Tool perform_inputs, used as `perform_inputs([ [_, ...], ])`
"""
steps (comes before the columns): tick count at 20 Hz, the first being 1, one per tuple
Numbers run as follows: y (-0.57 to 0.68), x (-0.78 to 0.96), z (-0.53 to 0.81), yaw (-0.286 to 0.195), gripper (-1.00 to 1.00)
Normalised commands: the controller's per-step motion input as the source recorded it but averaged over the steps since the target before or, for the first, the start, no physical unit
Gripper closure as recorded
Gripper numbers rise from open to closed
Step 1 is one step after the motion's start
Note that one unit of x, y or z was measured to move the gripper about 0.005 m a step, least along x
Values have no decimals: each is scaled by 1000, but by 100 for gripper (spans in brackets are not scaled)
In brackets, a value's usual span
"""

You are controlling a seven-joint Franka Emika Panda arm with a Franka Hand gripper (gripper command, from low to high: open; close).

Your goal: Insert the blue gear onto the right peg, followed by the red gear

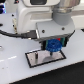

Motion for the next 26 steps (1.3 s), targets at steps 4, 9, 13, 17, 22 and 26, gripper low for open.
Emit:
perform_inputs([
  [4, -53, 279, -72, 0, 100],
  [9, -2, 230, -139, 0, 100],
  [13, -8, 194, 100, 0, 100],
  [17, 22, 401, 489, 0, 100],
  [22, 0, 218, 100, 0, 100],
  [26, -85, 210, -126, 0, 100],
])
